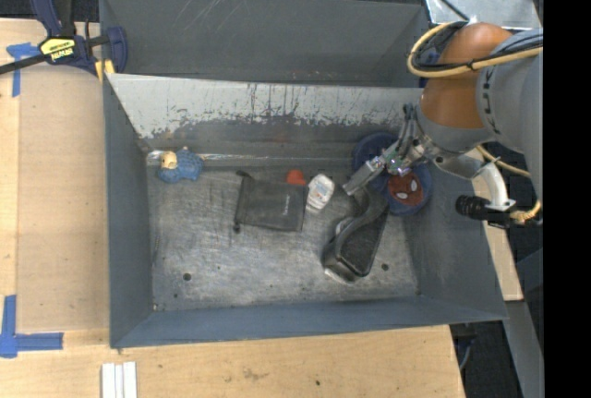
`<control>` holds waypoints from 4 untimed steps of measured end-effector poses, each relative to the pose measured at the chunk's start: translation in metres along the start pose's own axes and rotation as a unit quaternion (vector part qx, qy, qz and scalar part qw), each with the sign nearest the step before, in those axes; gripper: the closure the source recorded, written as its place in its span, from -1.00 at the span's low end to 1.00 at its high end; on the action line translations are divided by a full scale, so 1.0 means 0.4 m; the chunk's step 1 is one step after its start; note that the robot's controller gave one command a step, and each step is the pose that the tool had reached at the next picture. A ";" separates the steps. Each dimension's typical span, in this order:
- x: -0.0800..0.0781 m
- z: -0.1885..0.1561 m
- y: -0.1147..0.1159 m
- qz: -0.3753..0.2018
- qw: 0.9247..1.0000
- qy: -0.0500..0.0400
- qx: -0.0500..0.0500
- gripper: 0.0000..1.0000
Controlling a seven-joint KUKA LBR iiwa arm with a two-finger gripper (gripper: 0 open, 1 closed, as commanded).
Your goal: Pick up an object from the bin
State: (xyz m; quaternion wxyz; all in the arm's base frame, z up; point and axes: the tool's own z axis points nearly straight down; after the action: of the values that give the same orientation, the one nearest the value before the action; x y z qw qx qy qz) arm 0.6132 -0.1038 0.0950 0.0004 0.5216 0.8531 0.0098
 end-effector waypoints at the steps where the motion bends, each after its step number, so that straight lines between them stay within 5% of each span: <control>1: 0.040 0.035 -0.092 -0.280 0.960 -0.016 -0.002 -1.00; 2: -0.023 0.050 -0.030 -0.105 0.994 0.011 0.003 -1.00; 3: 0.034 0.037 -0.147 -0.285 0.958 -0.019 -0.007 -1.00; 4: 0.024 0.028 -0.146 -0.285 0.958 -0.025 -0.008 1.00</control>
Offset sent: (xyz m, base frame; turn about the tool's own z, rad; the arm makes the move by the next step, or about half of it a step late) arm -0.0502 -0.0017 -0.0250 -0.5695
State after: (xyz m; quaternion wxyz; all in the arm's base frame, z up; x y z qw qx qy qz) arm 0.5571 -0.1217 0.0830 0.0290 0.2572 0.9659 0.0027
